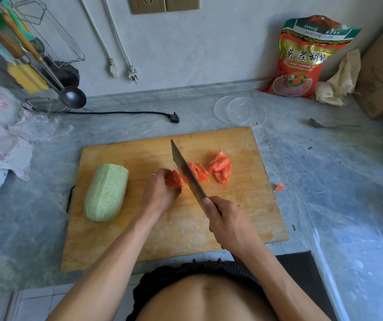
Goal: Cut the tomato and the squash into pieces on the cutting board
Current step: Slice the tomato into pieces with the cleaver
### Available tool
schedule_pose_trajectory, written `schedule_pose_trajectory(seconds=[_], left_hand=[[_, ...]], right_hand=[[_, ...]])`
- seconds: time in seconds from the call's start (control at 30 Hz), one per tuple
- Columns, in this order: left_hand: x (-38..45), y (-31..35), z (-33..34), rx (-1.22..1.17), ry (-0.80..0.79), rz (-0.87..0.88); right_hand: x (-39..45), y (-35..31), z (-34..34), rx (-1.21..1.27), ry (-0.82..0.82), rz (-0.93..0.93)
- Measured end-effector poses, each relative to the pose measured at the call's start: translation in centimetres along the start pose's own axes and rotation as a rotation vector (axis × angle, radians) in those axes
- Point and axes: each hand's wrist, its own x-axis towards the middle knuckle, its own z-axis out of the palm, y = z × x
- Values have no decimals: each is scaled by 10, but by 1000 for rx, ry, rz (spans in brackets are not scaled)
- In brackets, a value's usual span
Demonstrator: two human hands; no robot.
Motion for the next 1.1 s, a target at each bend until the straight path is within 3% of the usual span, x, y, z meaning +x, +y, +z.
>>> schedule_pose_trajectory(seconds=[1.1], left_hand=[[-6,9,1,-17,6,27]], right_hand=[[14,-10,13,-104,-34,-44]])
